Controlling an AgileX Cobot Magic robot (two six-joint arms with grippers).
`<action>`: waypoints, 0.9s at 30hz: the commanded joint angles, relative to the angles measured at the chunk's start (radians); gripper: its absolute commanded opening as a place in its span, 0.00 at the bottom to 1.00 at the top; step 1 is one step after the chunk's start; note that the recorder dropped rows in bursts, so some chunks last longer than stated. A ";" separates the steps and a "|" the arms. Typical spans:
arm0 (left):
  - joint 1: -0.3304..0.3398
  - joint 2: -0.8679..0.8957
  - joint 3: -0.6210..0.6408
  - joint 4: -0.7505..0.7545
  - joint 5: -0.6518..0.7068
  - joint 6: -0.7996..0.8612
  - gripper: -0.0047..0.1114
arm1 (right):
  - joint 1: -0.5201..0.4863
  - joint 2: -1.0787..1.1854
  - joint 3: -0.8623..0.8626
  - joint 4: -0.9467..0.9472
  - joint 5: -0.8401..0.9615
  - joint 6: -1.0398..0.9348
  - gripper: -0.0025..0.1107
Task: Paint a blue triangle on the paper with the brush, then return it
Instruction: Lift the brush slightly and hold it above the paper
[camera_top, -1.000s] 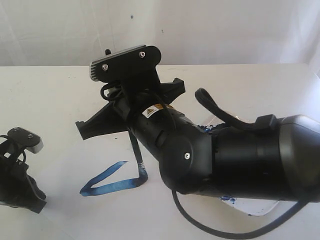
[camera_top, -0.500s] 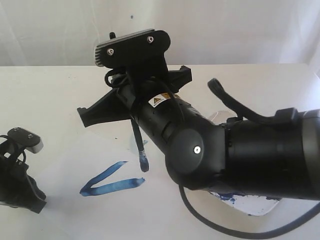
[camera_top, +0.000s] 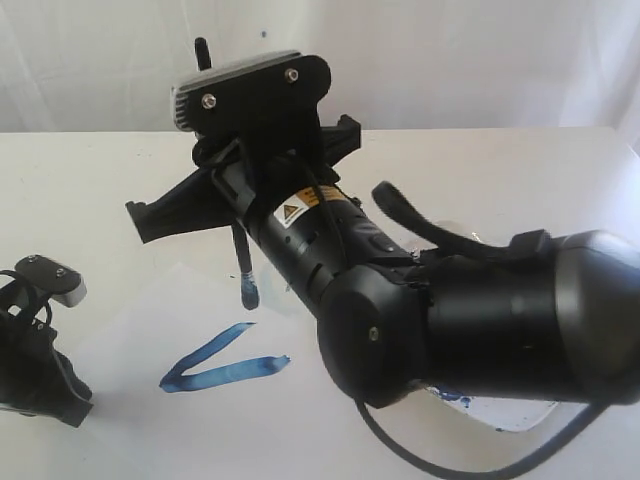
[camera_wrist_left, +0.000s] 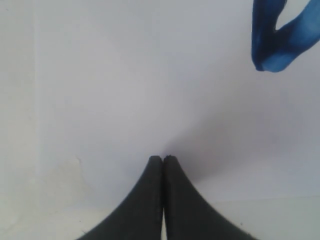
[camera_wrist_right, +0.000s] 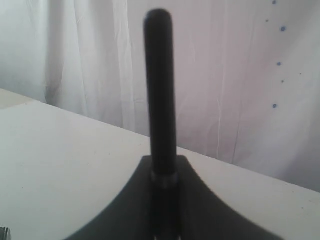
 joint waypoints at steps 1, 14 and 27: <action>-0.002 0.001 0.006 -0.009 0.034 -0.001 0.04 | 0.000 0.056 -0.016 -0.020 -0.055 0.062 0.02; -0.002 0.001 0.006 -0.009 0.032 -0.001 0.04 | 0.000 0.099 -0.024 -0.020 -0.092 0.104 0.02; -0.002 0.001 0.006 -0.009 0.034 -0.001 0.04 | -0.011 0.099 -0.024 -0.004 -0.093 0.094 0.02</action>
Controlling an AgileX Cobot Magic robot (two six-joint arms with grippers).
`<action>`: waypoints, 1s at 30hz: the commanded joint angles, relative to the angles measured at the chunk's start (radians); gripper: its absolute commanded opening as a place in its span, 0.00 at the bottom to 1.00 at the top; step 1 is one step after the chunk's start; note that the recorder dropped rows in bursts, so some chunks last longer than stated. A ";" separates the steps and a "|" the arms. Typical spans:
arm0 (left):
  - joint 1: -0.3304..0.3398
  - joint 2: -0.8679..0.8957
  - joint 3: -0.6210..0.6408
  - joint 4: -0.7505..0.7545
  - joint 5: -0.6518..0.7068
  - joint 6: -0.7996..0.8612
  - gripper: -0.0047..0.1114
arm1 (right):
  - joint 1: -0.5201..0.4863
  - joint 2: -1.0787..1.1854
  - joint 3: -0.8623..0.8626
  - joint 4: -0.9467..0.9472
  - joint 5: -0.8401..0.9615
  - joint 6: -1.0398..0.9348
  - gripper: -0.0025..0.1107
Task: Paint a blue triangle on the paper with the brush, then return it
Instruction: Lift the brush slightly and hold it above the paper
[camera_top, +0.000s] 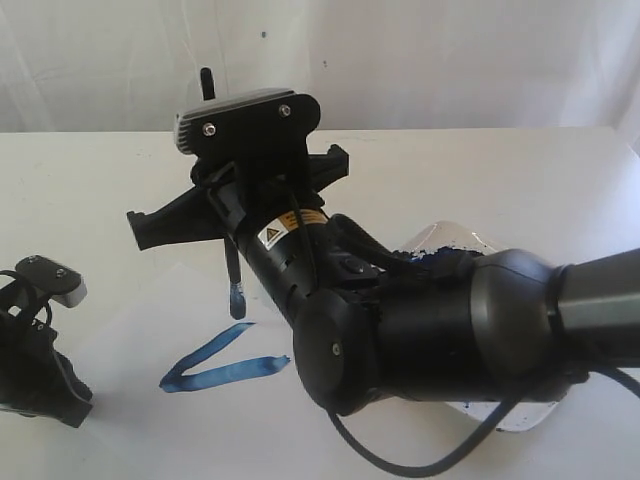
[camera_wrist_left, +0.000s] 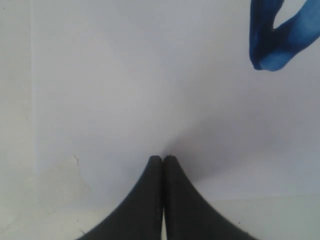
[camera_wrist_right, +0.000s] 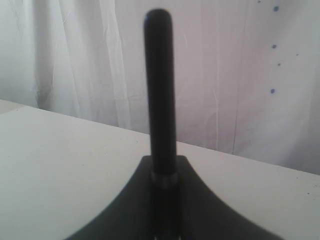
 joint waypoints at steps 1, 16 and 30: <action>-0.002 0.001 0.006 -0.009 0.029 -0.001 0.04 | -0.009 0.001 -0.003 0.003 -0.011 -0.004 0.02; -0.002 0.001 0.006 -0.009 0.029 -0.001 0.04 | -0.009 -0.010 -0.003 0.003 -0.043 -0.004 0.02; -0.002 0.001 0.006 -0.009 0.029 -0.001 0.04 | -0.089 -0.067 -0.054 -0.005 0.213 0.006 0.02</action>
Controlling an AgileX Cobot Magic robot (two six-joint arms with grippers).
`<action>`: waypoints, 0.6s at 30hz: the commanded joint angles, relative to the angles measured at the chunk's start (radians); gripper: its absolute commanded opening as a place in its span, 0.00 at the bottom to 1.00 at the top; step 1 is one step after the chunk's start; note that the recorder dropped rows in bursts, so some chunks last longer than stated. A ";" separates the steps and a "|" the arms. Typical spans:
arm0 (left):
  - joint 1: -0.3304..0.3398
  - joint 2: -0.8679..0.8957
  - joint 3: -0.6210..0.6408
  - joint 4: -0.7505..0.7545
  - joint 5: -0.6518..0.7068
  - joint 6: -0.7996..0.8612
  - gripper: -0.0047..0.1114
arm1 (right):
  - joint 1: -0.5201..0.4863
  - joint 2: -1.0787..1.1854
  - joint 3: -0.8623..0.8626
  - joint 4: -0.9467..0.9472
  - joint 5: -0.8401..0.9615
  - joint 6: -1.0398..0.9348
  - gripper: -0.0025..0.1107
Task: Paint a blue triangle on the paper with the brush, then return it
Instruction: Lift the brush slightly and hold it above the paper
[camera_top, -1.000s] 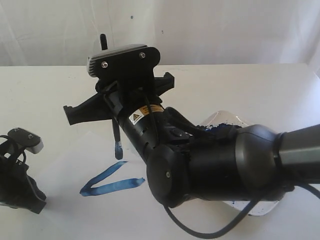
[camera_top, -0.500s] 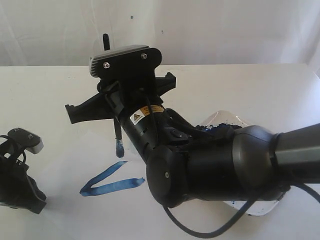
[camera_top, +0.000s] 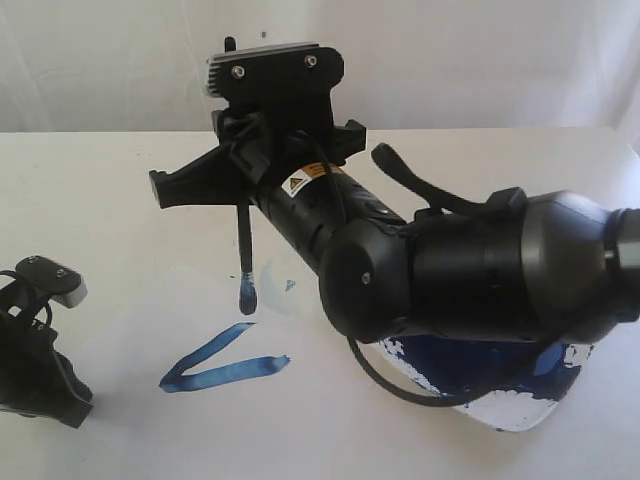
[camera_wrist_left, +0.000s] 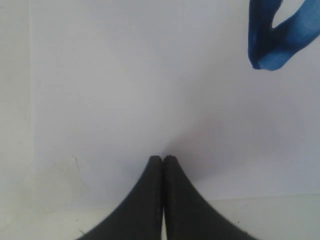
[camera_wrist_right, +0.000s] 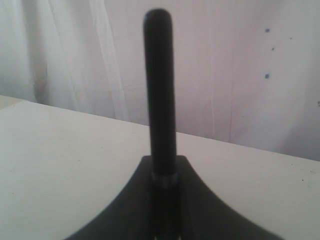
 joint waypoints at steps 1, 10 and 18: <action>-0.002 0.001 0.006 -0.009 0.027 -0.001 0.04 | -0.006 -0.007 -0.009 -0.009 0.025 0.005 0.02; -0.002 0.001 0.006 -0.009 0.027 -0.001 0.04 | -0.006 0.032 -0.009 -0.015 0.014 0.064 0.02; -0.002 0.001 0.006 -0.009 0.027 -0.001 0.04 | -0.006 0.032 -0.009 -0.015 -0.041 0.064 0.02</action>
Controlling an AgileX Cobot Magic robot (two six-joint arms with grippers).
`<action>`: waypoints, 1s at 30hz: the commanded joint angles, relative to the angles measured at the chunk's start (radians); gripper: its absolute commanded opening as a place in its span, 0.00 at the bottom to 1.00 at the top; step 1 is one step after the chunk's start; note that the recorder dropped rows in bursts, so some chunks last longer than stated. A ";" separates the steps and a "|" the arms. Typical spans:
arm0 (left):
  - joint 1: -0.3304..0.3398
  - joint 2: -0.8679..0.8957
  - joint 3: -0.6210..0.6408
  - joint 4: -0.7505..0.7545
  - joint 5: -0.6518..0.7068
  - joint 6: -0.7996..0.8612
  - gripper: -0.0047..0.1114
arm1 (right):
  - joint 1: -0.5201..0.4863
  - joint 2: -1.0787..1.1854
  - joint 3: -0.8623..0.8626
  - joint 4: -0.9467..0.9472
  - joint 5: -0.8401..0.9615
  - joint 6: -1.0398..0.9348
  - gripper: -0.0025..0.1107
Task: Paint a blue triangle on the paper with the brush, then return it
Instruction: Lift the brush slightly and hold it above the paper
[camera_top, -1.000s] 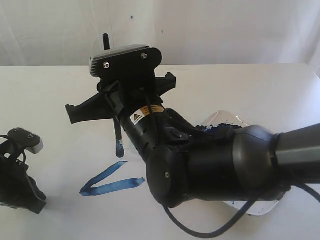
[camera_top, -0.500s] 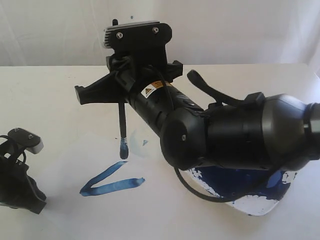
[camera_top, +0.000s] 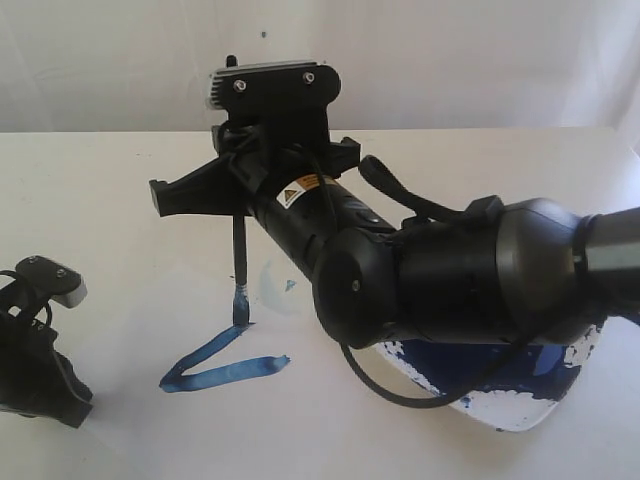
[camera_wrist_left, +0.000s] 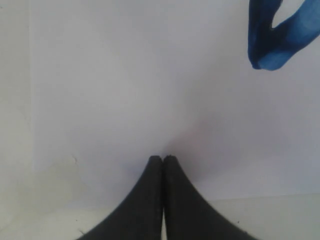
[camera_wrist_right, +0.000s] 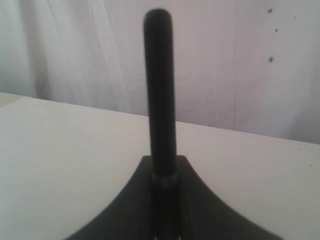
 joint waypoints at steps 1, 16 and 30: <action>-0.002 0.001 0.006 -0.009 0.027 -0.001 0.04 | -0.004 -0.001 -0.005 -0.009 -0.036 0.005 0.02; -0.002 0.001 0.006 -0.009 0.027 -0.001 0.04 | -0.004 -0.001 -0.005 -0.007 -0.020 0.005 0.02; -0.002 0.001 0.006 -0.009 0.027 -0.001 0.04 | -0.004 -0.001 -0.005 -0.007 -0.012 -0.004 0.02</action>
